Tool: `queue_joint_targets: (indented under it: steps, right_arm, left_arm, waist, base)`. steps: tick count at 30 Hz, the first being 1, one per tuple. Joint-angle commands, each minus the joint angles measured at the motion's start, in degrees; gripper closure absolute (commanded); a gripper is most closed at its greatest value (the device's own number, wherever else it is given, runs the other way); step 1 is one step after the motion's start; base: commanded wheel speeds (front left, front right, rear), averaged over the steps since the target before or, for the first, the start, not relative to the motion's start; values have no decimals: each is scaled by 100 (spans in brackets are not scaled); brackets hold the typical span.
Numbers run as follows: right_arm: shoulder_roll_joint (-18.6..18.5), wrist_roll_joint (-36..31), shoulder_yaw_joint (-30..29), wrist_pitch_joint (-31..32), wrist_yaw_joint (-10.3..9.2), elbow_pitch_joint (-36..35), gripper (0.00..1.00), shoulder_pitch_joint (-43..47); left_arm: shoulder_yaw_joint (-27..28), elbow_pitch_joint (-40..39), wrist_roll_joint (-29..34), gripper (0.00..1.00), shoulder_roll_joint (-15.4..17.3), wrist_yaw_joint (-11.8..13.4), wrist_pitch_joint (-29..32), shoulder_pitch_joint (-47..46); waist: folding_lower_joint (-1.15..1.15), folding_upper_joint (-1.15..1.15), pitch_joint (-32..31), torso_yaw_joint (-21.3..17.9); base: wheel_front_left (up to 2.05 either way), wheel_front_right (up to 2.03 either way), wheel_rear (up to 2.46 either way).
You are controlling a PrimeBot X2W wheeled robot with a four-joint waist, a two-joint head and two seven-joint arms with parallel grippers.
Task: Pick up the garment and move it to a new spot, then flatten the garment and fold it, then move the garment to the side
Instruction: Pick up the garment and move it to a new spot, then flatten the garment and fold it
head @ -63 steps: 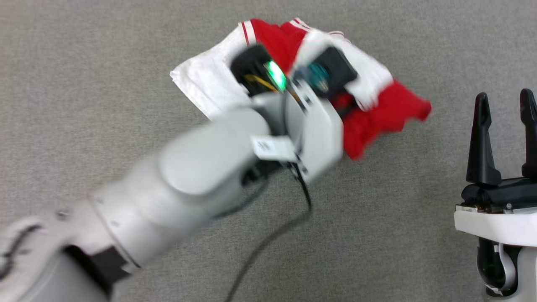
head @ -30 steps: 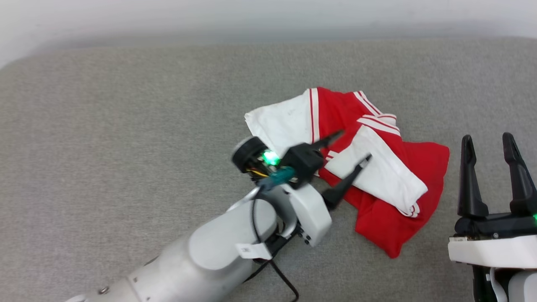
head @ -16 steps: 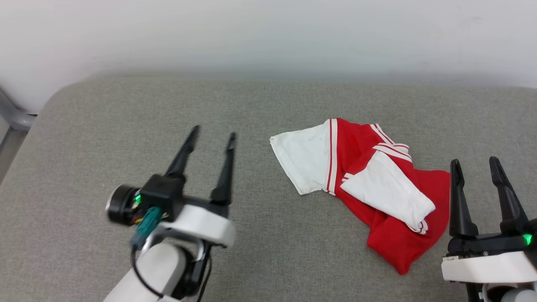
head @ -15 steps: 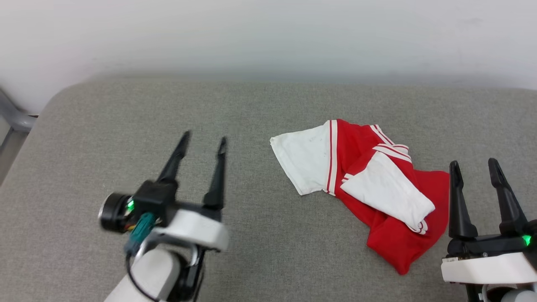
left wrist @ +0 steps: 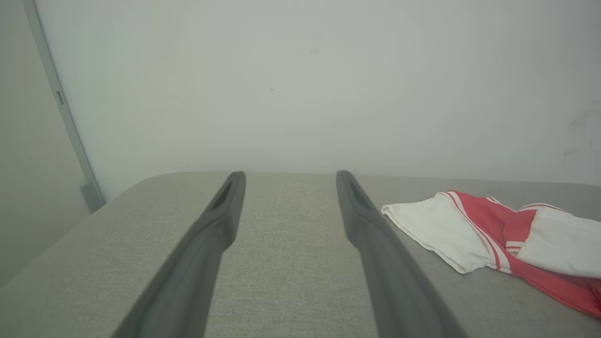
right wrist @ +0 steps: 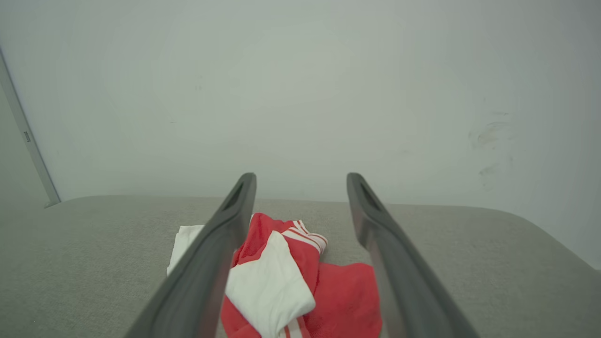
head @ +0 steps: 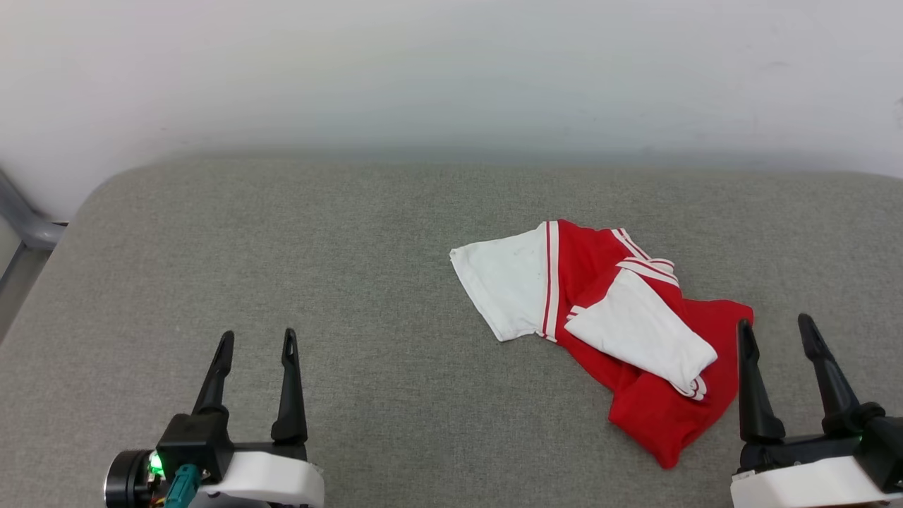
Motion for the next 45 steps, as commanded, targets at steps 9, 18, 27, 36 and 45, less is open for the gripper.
queue_joint_targets:
  steps: [9, 18, 27, 36, 45]
  right_arm:
    - [10, 33, 70, -12, -4, 87, 0, 331]
    - [10, 77, 77, -12, -4, 135, 0, 427]
    - [10, 82, 63, -12, -4, 153, 0, 415]
    - [11, -21, 28, -12, -4, 95, 0, 278]
    - [-347, -456, 133, -12, -6, -189, 0, -419]
  left_arm:
    - [331, 155, 576, 0, -414, -809, -13, 374]
    - [585, 271, 821, 0, -615, -1082, -13, 443]
    - [740, 344, 925, 0, -721, -1212, -13, 428]
    - [842, 371, 997, 0, -777, -1279, -13, 464]
    - [814, 390, 994, 0, -810, -1302, -13, 337]
  waist:
    - [1, 0, -122, -90]
    - [1, 0, -184, -144]
    - [1, 0, -202, -120]
    - [1, 0, -199, -100]
    - [1, 0, -108, -70]
  base:
    - [0, 0, 0]
    - [0, 0, 0]
    - [0, 0, 0]
    - [0, 0, 0]
    - [0, 0, 0]
